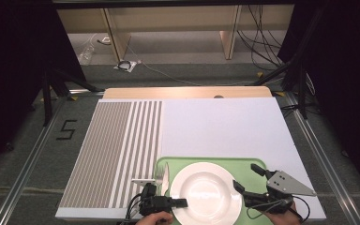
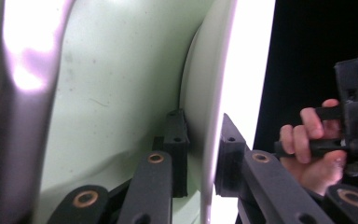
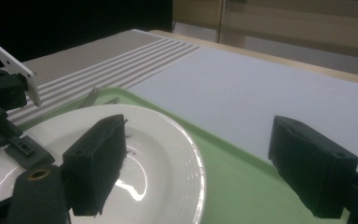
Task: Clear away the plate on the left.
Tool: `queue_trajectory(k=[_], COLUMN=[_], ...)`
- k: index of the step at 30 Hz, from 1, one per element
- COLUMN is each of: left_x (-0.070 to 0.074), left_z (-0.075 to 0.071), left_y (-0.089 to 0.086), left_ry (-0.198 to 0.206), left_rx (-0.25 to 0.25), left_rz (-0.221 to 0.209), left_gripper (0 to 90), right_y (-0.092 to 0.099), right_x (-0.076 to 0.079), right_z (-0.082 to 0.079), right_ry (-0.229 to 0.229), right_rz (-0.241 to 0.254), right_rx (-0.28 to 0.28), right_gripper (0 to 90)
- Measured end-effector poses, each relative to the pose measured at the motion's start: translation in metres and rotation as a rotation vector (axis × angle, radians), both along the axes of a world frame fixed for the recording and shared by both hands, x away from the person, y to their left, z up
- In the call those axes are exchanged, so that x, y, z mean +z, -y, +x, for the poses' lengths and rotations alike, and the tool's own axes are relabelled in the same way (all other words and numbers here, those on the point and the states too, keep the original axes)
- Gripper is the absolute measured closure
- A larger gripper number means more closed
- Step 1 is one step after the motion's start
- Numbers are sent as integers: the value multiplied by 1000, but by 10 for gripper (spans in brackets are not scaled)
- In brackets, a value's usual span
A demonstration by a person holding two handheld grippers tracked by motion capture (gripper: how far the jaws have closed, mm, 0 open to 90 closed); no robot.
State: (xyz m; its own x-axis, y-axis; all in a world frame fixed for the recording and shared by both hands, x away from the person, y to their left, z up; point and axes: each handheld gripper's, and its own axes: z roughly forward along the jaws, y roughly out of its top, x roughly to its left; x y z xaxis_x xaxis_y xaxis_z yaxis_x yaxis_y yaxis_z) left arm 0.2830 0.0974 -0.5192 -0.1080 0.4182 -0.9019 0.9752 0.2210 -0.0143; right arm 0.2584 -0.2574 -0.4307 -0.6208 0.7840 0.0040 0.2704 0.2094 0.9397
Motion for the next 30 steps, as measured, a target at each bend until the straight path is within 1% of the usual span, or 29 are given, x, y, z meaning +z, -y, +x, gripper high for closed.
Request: queue_trajectory(k=[3, 7, 8, 9, 10, 11, 12, 14, 15, 18, 19, 21, 22, 24, 30], left_x=[1, 5, 5, 6, 6, 8, 10, 14, 15, 19, 21, 24, 26, 29, 36], left_z=[0, 0, 0, 0, 0, 0, 0, 2, 2, 4, 5, 8, 9, 10, 12], left_y=[1, 2, 2, 2, 1, 2, 2, 2, 2, 0, -2, -3, -4, -6, -9], left_ry=[14, 55, 61, 63, 68, 77, 95, 109, 122, 135, 141, 156, 171, 193, 224], left_rx=[-8, -30, -41, -38, -40, -42, -51, -60, -74, -85, -91, -121, -129, -133, -161], left_rz=[16, 60, 65, 62, 59, 65, 80, 93, 106, 128, 129, 129, 138, 161, 190], left_gripper=[784, 775, 772, 767, 751, 727, 713, 663, 622, 546, 533, 511, 500, 486, 449], right_y=[0, 0, 0, 0, 0, 0, 0, 0, 0, 0, 0, 0, 0, 0, 0], right_x=[0, 0, 0, 0, 0, 0, 0, 0, 0, 0, 0, 0, 0, 0, 0], right_z=[0, 0, 0, 0, 0, 0, 0, 0, 0, 0, 0, -1, -1, 0, -1], right_ry=[0, -2, -1, -1, -1, -1, 0, -1, -1, -2, -1, 0, -1, -2, -3], right_rz=[0, -1, -1, 0, 0, 0, 0, 1, 1, 2, 1, 4, 4, 1, 4], right_rx=[-1, -1, -1, -1, -1, -1, -1, -1, 0, -1, 0, 0, 0, 1, 0], right_gripper=[199, 199, 199, 198, 199, 199, 199, 199, 199, 199, 198, 198, 199, 199, 199])
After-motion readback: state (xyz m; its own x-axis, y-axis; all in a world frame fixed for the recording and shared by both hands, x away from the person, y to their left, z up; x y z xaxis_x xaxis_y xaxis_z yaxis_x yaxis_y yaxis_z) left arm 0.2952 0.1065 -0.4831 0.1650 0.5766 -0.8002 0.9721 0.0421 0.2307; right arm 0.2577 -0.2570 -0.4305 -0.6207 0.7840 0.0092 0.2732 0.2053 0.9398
